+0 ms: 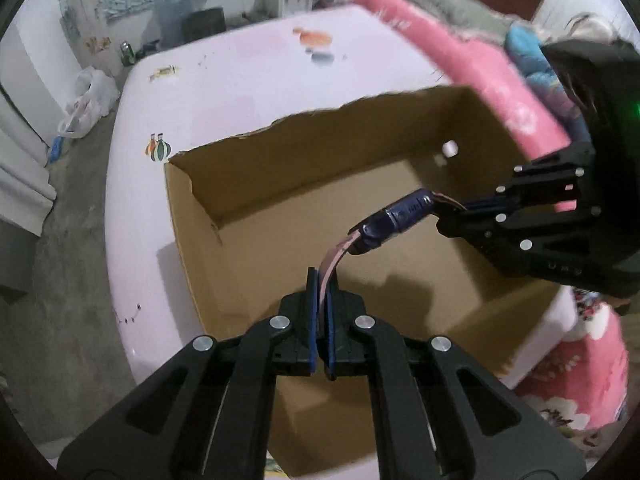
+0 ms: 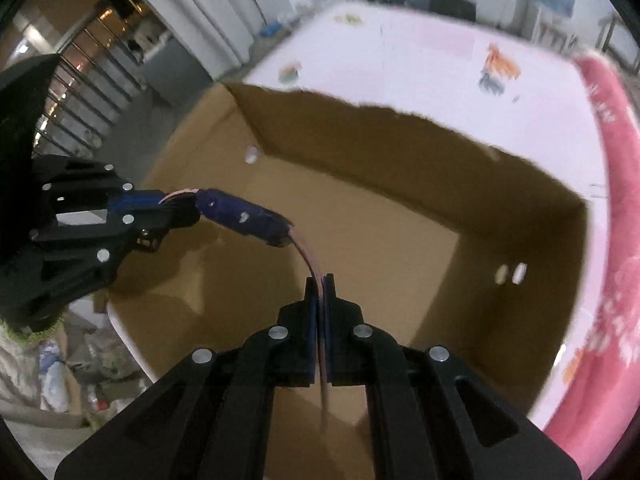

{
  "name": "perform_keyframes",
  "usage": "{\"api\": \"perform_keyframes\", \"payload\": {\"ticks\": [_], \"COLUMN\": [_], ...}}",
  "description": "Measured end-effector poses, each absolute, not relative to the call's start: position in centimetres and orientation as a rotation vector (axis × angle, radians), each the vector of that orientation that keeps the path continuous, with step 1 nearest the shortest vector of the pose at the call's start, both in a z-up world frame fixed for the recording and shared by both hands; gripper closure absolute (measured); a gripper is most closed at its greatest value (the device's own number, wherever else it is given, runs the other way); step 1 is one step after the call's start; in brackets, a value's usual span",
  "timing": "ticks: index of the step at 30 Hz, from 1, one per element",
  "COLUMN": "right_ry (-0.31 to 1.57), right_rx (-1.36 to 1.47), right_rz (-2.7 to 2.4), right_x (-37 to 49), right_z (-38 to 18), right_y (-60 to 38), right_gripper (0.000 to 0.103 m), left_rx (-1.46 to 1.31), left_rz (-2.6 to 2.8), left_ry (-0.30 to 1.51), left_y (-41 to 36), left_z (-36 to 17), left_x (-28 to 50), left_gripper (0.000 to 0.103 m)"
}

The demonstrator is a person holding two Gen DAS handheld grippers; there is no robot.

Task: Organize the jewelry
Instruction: 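Lower the pink watch into the cardboard box and open both grippers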

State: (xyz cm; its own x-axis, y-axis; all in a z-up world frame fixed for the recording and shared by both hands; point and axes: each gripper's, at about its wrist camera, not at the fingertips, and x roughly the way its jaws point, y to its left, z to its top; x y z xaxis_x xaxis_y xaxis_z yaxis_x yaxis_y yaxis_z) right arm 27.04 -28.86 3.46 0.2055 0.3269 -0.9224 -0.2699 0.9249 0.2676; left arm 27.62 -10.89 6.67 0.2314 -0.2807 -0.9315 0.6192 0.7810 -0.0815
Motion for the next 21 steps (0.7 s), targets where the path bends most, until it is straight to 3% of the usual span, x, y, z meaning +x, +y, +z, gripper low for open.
{"api": "perform_keyframes", "payload": {"ticks": [4, 5, 7, 8, 9, 13, 21], "right_ry": [1.446, 1.466, 1.507, 1.502, 1.495, 1.441, 1.206], "right_rx": [0.136, 0.138, 0.121, 0.113, 0.103, 0.044, -0.123], "right_rz": [0.429, 0.409, 0.371, 0.348, 0.318, 0.284, 0.212], "right_x": [30.6, 31.2, 32.3, 32.6, 32.8, 32.7, 30.3], "right_z": [-0.5, -1.1, -2.7, -2.9, -3.0, -2.3, 3.0], "right_y": [-29.2, -29.4, -29.5, -29.5, -29.7, -29.6, -29.7], "right_gripper": [0.097, 0.095, 0.087, 0.075, 0.063, 0.059, 0.045], "left_rx": [0.375, 0.393, 0.405, 0.396, 0.385, 0.368, 0.334], "left_rz": [-0.6, -0.575, -0.546, -0.543, -0.546, -0.562, -0.559], "left_ry": [1.235, 1.246, 1.239, 1.234, 1.235, 1.194, 1.003], "left_y": [-11.6, -11.8, -11.9, -11.8, -11.7, -11.3, -9.0], "left_z": [4.7, 4.2, 3.9, 3.9, 4.0, 5.2, 9.9], "left_x": [29.9, 30.5, 31.1, 31.4, 31.6, 31.0, 27.1], "left_gripper": [0.096, 0.087, 0.083, 0.082, 0.081, 0.071, 0.038]}}
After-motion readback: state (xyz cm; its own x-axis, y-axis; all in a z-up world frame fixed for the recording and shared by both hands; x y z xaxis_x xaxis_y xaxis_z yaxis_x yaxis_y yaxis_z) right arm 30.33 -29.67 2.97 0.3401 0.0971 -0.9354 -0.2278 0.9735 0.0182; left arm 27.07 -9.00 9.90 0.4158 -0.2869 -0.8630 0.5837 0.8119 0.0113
